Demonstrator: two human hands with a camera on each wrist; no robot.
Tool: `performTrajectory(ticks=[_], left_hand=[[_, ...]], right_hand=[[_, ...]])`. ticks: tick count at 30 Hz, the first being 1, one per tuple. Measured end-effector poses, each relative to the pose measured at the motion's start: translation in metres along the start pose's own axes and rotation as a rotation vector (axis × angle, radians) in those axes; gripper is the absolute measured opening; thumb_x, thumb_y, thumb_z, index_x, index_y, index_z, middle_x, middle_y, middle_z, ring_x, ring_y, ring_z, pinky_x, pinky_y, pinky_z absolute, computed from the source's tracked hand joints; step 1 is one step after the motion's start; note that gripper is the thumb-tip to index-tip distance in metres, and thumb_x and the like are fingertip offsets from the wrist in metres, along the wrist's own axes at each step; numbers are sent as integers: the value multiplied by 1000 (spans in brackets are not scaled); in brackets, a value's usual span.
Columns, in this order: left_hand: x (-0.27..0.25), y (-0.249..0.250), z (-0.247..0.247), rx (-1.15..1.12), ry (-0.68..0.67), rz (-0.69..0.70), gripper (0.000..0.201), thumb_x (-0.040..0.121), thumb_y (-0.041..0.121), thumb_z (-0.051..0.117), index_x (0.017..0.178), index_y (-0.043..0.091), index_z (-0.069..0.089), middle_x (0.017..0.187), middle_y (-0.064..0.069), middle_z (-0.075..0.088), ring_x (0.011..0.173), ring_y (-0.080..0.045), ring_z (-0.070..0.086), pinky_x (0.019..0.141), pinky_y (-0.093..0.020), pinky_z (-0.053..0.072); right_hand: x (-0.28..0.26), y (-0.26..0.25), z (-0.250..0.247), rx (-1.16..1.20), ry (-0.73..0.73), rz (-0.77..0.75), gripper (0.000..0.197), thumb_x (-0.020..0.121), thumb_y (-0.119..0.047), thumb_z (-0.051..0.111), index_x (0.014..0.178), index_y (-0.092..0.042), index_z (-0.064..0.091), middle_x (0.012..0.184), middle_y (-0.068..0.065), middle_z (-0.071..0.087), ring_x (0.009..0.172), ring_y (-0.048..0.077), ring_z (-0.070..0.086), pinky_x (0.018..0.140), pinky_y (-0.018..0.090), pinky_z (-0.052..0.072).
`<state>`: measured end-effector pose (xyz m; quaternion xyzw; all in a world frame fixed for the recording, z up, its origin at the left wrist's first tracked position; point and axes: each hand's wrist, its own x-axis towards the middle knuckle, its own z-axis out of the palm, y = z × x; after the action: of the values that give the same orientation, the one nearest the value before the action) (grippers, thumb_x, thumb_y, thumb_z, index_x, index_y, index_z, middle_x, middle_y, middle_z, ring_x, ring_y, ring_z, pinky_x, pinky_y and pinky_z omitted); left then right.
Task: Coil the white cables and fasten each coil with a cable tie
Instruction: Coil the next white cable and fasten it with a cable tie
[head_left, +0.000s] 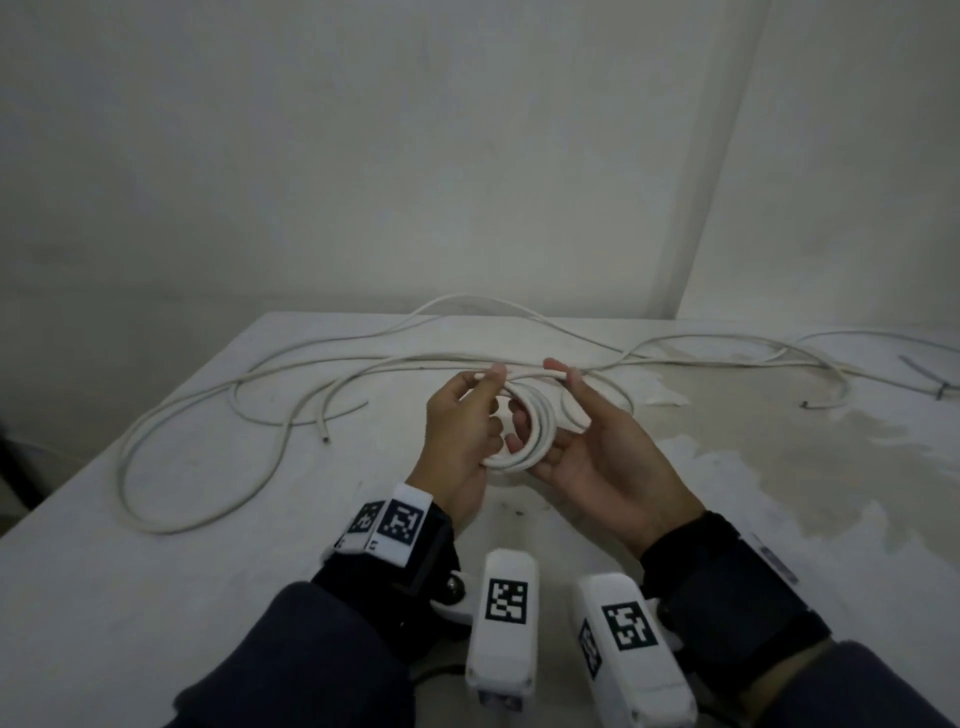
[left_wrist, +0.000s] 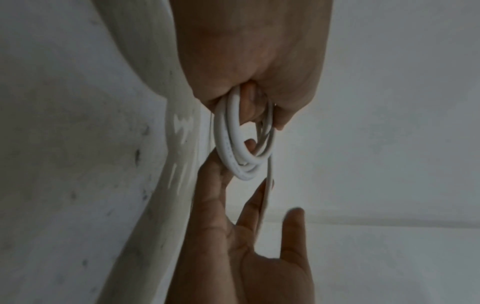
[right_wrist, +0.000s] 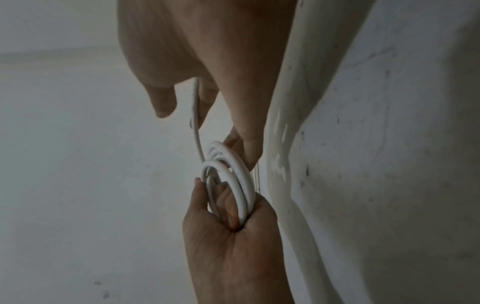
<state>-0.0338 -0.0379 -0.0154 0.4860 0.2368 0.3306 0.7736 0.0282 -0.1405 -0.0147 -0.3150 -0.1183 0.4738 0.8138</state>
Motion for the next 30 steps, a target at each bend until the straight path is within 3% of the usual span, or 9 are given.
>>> performTrajectory(ticks=[2,4,7,11,14,19,23,26,30], left_hand=[[3,2,-4,-30,28,-12,29,95,18,57,68,14,47,41,9,34,29,-3,26,32,-11,24],[2,2,-4,-32,46,-13,32,94,19,58,65,15,46,42,10,33,30,-3,26,34,-11,25],[5,1,-6,-43,89,11,32,92,20,61,65,16,45,42,10,32,32,-4,24,33,-13,23],[11,4,-18,-92,166,-1,23,90,19,64,72,15,51,45,8,32,33,-5,23,33,-15,21],[13,3,-22,-78,209,-6,25,88,21,67,70,16,50,50,6,31,34,-6,24,34,-16,23],[15,1,-23,-24,239,-1,23,87,24,68,77,14,50,43,7,32,35,-8,24,36,-17,23],[15,0,-24,-37,282,10,25,88,26,68,74,15,50,39,9,35,33,-7,27,38,-17,25],[11,-1,-21,-57,286,2,24,89,30,65,79,13,53,43,6,35,33,-7,27,39,-19,26],[4,-4,-10,1,204,36,27,91,33,62,77,14,49,56,2,34,40,-9,27,40,-21,26]], right_hand=[[-4,-1,2,52,39,-19,30,85,-32,63,113,-22,65,115,21,66,87,31,71,67,41,59],[-8,-2,3,86,58,-21,34,89,-39,61,117,-20,65,122,22,63,99,35,69,72,46,58],[-8,-2,0,93,149,-83,33,92,-41,57,113,-17,68,119,14,63,111,29,62,84,48,54],[-4,-3,-9,137,226,-203,11,90,-16,61,89,-9,69,90,6,67,82,15,66,75,30,58],[-1,-1,-14,-165,245,-240,12,90,-9,59,88,-6,70,81,5,68,73,13,65,64,23,55],[-2,-1,-14,-478,266,-291,16,84,1,63,92,-9,72,78,8,69,70,15,63,62,21,53],[-6,-1,-9,-695,218,-181,29,85,5,59,105,-12,70,72,7,66,61,15,60,63,24,54],[-9,3,-6,-754,127,-71,36,84,8,60,111,-15,65,70,14,66,63,21,64,71,35,57],[-12,2,-5,-775,48,-30,46,81,14,63,114,-18,57,72,16,70,69,25,70,69,36,60]])
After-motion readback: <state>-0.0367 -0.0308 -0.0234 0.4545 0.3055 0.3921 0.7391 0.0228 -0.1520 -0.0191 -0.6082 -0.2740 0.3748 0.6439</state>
